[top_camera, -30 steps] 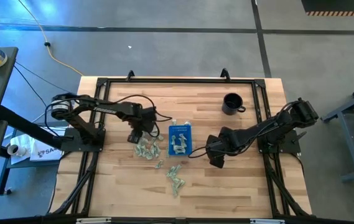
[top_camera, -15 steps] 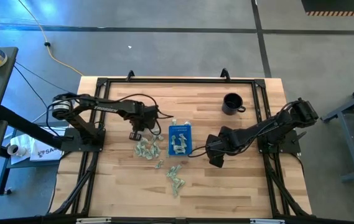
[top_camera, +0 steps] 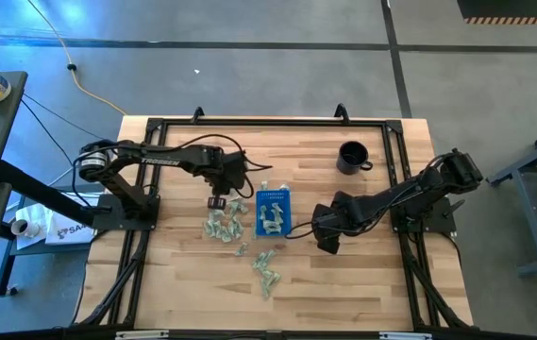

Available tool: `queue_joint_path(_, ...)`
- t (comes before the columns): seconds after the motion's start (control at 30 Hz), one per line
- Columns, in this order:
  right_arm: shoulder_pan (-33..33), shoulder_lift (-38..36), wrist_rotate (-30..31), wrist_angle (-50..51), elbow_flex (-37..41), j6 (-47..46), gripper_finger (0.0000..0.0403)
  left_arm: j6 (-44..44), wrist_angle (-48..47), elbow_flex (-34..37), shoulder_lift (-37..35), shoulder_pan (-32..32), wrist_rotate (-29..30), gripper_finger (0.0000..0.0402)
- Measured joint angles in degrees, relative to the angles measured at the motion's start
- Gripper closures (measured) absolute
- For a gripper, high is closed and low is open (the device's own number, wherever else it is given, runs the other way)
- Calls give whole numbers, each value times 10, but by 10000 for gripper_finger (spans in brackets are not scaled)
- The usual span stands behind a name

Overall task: Pick and place Stevia / Truvia into bins
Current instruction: Put the stevia packet into the basket

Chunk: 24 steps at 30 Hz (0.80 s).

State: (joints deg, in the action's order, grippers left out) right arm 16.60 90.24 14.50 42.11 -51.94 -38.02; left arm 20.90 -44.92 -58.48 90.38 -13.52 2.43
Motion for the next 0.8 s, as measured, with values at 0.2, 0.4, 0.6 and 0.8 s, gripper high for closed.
queue_joint_path(0.2, 0, 0, 3, 0, 0, 1, 107, -29, -2, 0, 3, 0, 12, 180)
queue_joint_path(0.4, 0, 0, 4, 0, 0, 1, 107, -42, 42, 0, 3, -5, 29, 132)
queue_joint_path(0.6, 0, 0, 2, -2, 2, 5, 107, 3, 105, 0, 42, -29, -25, 167)
queue_joint_path(0.8, 0, 0, -5, -1, 4, 0, 107, 33, 86, 1, 93, -34, -30, 206)
